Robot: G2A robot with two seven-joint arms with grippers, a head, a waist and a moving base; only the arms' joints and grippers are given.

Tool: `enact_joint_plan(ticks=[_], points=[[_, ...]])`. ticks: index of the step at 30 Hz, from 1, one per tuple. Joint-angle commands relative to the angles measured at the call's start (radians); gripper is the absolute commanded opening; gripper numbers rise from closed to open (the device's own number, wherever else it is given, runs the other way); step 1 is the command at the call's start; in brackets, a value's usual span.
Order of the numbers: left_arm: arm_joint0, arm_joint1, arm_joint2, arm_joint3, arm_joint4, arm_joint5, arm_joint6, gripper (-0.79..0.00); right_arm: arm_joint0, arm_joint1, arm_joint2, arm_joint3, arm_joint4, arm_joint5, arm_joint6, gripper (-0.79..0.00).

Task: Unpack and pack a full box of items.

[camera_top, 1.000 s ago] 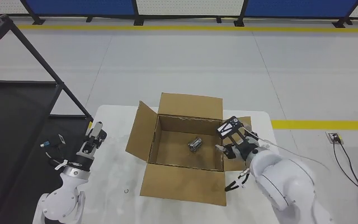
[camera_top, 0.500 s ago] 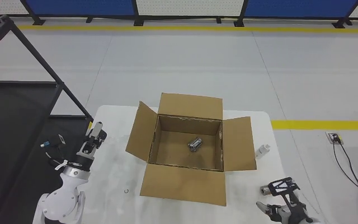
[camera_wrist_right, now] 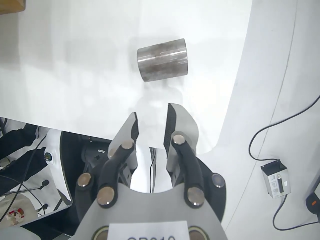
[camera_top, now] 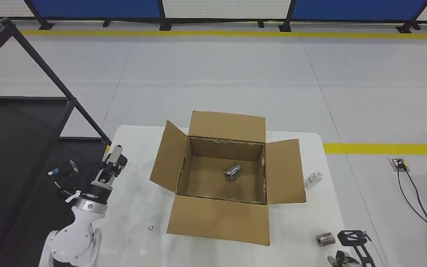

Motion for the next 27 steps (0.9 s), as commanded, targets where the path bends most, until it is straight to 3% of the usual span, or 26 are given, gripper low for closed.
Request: enact_joint_plan(ticks=[1,2,19,22,24,25,27], points=[[0.0,0.0,0.0,0.0,0.0,0.0,0.0,0.0,0.021,0.002,-0.005,0.026,0.004,-0.004,0.008,-0.696],[0.0,0.0,0.0,0.0,0.0,0.0,0.0,0.0,0.034,0.004,-0.006,0.046,0.009,-0.008,0.011,-0.727],[0.0,0.0,0.0,0.0,0.0,0.0,0.0,0.0,0.157,0.021,-0.068,0.151,-0.011,0.032,0.028,-0.767],[0.0,0.0,0.0,0.0,0.0,0.0,0.0,0.0,0.19,0.022,-0.089,0.157,-0.033,0.064,0.028,-0.742],[0.0,0.0,0.0,0.0,0.0,0.0,0.0,0.0,0.205,0.023,-0.098,0.156,-0.045,0.078,0.027,-0.69],[0.0,0.0,0.0,0.0,0.0,0.0,0.0,0.0,0.213,0.024,-0.102,0.153,-0.051,0.091,0.021,-0.625],[0.0,0.0,0.0,0.0,0.0,0.0,0.0,0.0,0.22,0.025,-0.109,0.146,-0.059,0.101,0.022,-0.61]])
